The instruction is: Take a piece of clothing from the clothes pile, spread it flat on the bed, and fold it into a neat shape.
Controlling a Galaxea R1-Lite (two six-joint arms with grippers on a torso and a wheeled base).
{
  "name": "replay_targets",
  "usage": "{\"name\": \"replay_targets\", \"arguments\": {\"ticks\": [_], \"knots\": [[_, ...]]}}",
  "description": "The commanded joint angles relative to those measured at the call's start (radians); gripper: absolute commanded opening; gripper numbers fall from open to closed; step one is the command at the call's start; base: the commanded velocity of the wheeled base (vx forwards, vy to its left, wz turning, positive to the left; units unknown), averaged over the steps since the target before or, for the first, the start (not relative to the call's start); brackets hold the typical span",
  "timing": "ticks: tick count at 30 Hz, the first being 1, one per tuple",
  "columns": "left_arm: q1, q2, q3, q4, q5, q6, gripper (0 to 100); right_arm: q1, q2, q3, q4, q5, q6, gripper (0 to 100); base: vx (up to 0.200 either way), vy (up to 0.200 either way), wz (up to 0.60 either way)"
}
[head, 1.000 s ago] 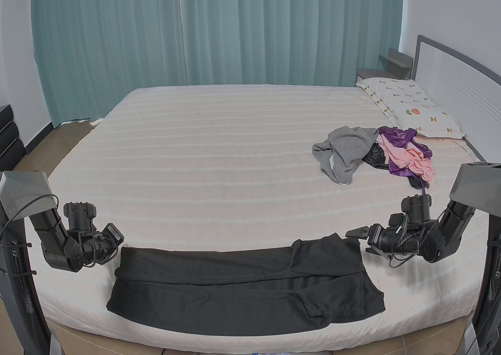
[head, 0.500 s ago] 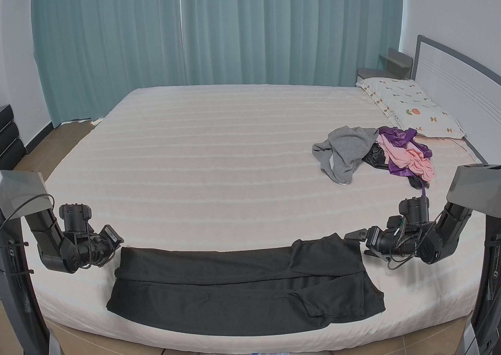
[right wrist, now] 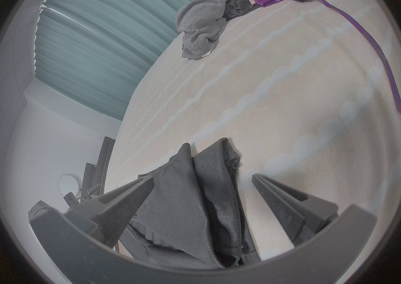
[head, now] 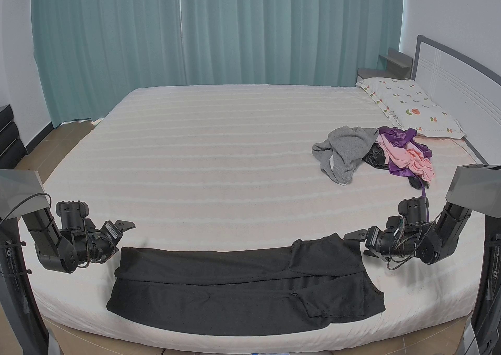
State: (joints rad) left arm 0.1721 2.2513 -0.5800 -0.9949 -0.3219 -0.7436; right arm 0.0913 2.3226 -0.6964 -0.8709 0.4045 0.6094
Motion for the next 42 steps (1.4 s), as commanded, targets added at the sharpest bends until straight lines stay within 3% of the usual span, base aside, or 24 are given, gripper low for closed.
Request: {"name": "replay_targets", "arguments": {"ticks": [1,6,16,38,42], "knots": [[-0.014,0.021,0.006,-0.024,0.000,0.018,0,0.001,0.001,0.000,0.000,0.001,0.000,100,0.000,0.000,0.00],[-0.016,0.039,0.014,-0.025,0.011,0.090,0,0.001,0.001,0.000,0.000,0.001,0.000,100,0.000,0.000,0.00],[0.017,0.011,0.060,-0.025,0.018,0.093,0,0.001,0.001,0.000,0.000,0.001,0.000,100,0.000,0.000,0.00],[0.086,0.017,0.022,-0.027,0.012,0.082,0,-0.001,0.003,-0.003,0.000,0.001,0.000,100,0.000,0.000,0.00],[0.084,0.034,0.020,-0.042,0.014,0.089,0,0.001,0.026,-0.043,0.007,-0.029,0.000,100,0.000,0.000,0.00]]}}
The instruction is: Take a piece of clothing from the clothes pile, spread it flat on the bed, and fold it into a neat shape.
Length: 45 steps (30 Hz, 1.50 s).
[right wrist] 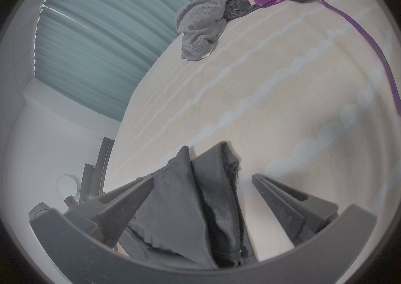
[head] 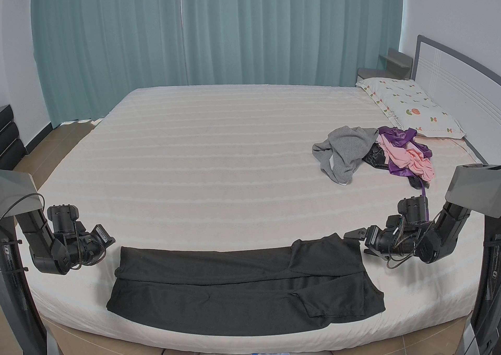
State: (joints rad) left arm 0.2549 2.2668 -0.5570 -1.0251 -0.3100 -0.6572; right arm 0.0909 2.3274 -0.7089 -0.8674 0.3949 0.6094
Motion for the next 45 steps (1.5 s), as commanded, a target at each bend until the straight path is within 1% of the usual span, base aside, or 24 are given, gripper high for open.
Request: {"name": "replay_targets", "arguments": {"ticks": [1,3,16,17,19,21,23,29,34,44,45], "knots": [[0.001,0.019,-0.001,-0.015,0.000,0.001,0,0.001,0.024,-0.037,0.004,-0.033,0.000,100,0.000,0.000,0.00],[-0.003,0.017,0.002,-0.016,-0.001,0.001,0,0.001,0.030,-0.038,0.002,-0.047,0.000,100,0.000,0.000,0.00],[-0.014,0.022,-0.003,-0.018,-0.014,-0.005,0,0.012,0.041,-0.053,0.001,-0.048,0.003,100,0.000,0.000,0.00],[-0.014,0.022,-0.003,-0.018,-0.014,-0.005,0,0.017,0.050,-0.063,0.002,-0.050,0.003,0,0.000,0.000,0.00],[-0.014,0.022,-0.003,-0.018,-0.014,-0.005,0,0.020,0.061,-0.076,0.004,-0.064,0.003,0,0.000,0.000,0.00],[-0.014,0.022,-0.003,-0.018,-0.014,-0.005,0,0.020,0.066,-0.083,0.004,-0.094,0.003,0,0.000,0.000,0.00],[-0.014,0.022,-0.001,-0.018,-0.014,-0.004,0,0.020,0.069,-0.086,0.002,-0.103,0.003,0,0.000,0.000,0.00],[-0.014,0.019,0.008,-0.018,-0.015,-0.001,0,0.004,0.055,-0.086,-0.002,-0.111,0.007,0,0.000,0.000,0.00],[-0.014,0.019,0.009,-0.018,-0.014,-0.001,0,-0.006,0.038,-0.089,-0.005,-0.114,0.066,0,0.000,0.000,0.00],[-0.013,0.013,0.014,-0.018,-0.015,-0.007,0,-0.014,0.050,-0.099,-0.007,-0.116,0.069,0,0.000,0.000,0.00],[-0.013,0.013,0.016,-0.018,-0.015,-0.007,0,-0.016,0.052,-0.099,-0.007,-0.114,0.069,100,0.000,0.000,0.00]]}}
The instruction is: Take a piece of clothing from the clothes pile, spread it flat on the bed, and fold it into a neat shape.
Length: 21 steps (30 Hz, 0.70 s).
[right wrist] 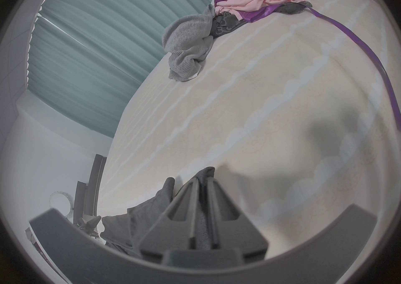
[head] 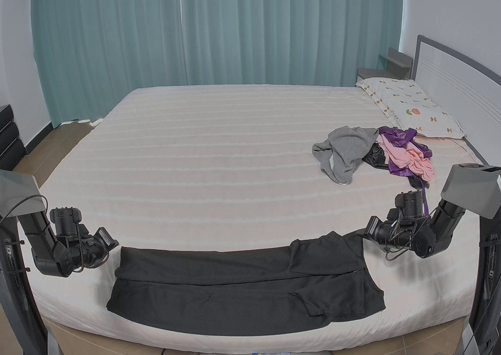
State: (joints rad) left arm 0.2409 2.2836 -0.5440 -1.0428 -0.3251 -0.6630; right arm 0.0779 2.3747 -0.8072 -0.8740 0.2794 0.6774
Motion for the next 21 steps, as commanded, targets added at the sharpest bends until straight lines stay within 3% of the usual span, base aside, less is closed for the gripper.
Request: {"name": "replay_targets", "arguments": {"ticks": [1,6,7,14,19,21], "knots": [[0.002,-0.004,0.004,0.000,0.000,-0.001,0,-0.003,0.005,0.000,0.000,0.001,0.001,100,0.000,0.000,0.00],[0.002,-0.006,0.013,0.000,0.000,-0.001,0,-0.006,-0.003,0.008,0.000,0.004,0.004,100,0.000,0.000,0.00],[0.002,-0.006,0.013,0.000,0.000,-0.001,100,-0.006,-0.002,0.010,0.000,0.004,0.004,100,0.000,0.000,0.00],[-0.008,-0.018,0.029,0.000,-0.003,-0.003,100,-0.007,-0.005,0.014,0.000,0.004,0.010,100,0.000,0.000,0.00],[-0.029,-0.018,0.009,-0.003,-0.126,0.016,100,-0.006,-0.005,0.016,0.000,0.004,0.010,100,0.000,0.000,0.00],[-0.032,-0.013,-0.011,-0.017,-0.137,0.039,100,-0.006,-0.006,0.022,0.000,0.004,0.010,100,0.000,0.000,0.00]]}}
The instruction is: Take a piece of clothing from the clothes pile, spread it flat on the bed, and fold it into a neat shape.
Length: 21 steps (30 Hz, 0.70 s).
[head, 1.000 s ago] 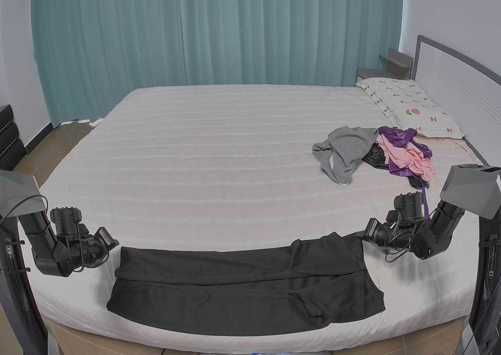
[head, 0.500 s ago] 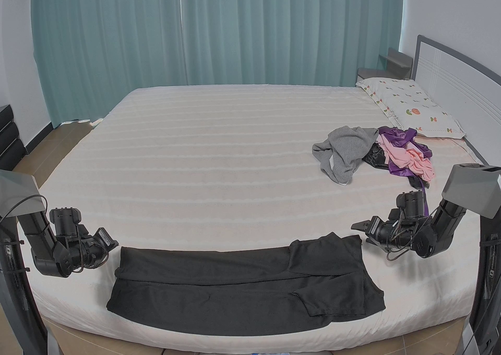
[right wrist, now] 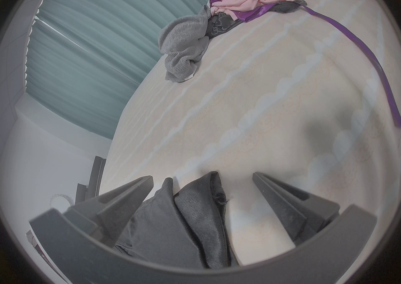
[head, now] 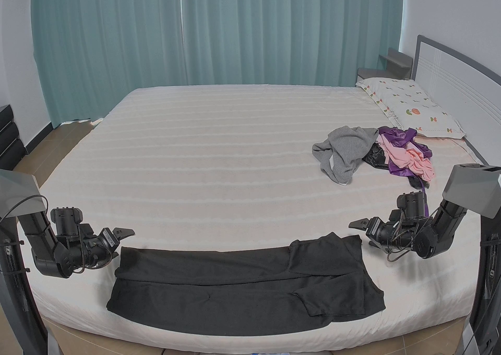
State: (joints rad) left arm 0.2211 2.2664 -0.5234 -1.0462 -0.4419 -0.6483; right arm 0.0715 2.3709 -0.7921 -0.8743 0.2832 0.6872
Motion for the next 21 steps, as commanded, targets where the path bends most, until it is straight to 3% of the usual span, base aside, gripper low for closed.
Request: {"name": "replay_targets", "arguments": {"ticks": [1,5,18,21], "knots": [[-0.014,0.007,-0.030,-0.014,-0.020,0.036,100,0.001,-0.002,0.008,0.000,0.001,0.000,100,0.000,0.000,0.00],[-0.029,0.035,-0.027,-0.015,-0.020,0.118,100,0.001,-0.002,0.010,-0.002,0.001,0.000,100,0.000,0.000,0.00],[-0.045,0.067,-0.070,-0.015,-0.011,0.127,100,0.002,-0.005,0.016,-0.011,0.001,-0.002,100,0.000,0.000,0.00],[-0.049,0.068,-0.056,-0.014,-0.009,0.165,100,0.001,-0.004,0.016,-0.011,0.001,-0.002,100,0.000,0.000,0.00]]}}
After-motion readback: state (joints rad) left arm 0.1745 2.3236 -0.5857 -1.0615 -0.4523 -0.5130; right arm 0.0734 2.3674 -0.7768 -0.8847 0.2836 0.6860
